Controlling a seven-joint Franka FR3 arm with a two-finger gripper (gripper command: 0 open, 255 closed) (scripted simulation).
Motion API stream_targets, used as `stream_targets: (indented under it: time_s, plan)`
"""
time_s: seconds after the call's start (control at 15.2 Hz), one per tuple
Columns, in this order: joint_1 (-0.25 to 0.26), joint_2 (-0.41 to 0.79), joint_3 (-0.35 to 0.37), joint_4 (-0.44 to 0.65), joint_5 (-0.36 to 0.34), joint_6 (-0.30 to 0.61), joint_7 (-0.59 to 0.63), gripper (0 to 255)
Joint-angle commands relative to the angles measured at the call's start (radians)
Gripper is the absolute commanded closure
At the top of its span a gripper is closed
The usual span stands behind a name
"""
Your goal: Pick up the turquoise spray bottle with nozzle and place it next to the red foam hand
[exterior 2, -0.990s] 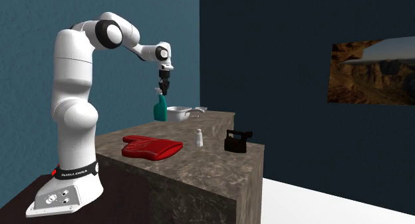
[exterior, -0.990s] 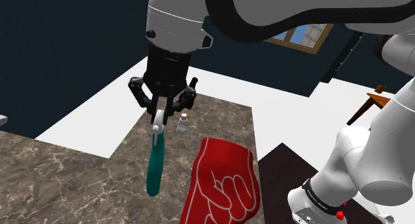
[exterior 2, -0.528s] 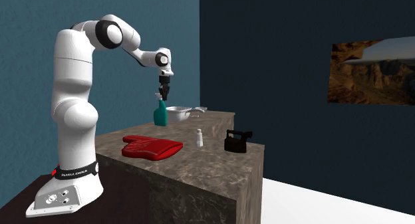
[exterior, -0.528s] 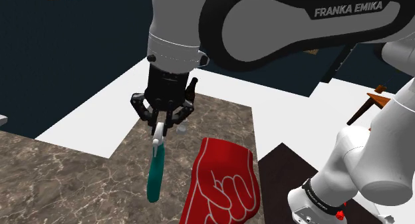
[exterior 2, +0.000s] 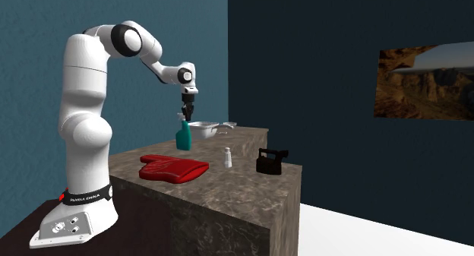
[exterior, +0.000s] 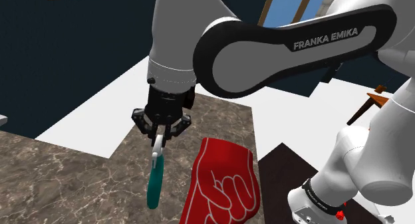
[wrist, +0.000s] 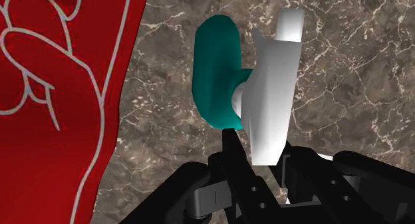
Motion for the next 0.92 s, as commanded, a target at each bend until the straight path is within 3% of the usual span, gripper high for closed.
stream_targets:
  time_s: [0.0, 0.33, 0.86]
  plan:
    - [0.000, 0.008, 0.000, -0.018, -0.002, 0.026, -0.001, 255]
    - [0.003, 0.033, -0.001, -0.067, -0.010, 0.099, 0.000, 255]
    - [0.003, 0.033, -0.001, -0.067, -0.010, 0.099, 0.000, 255]
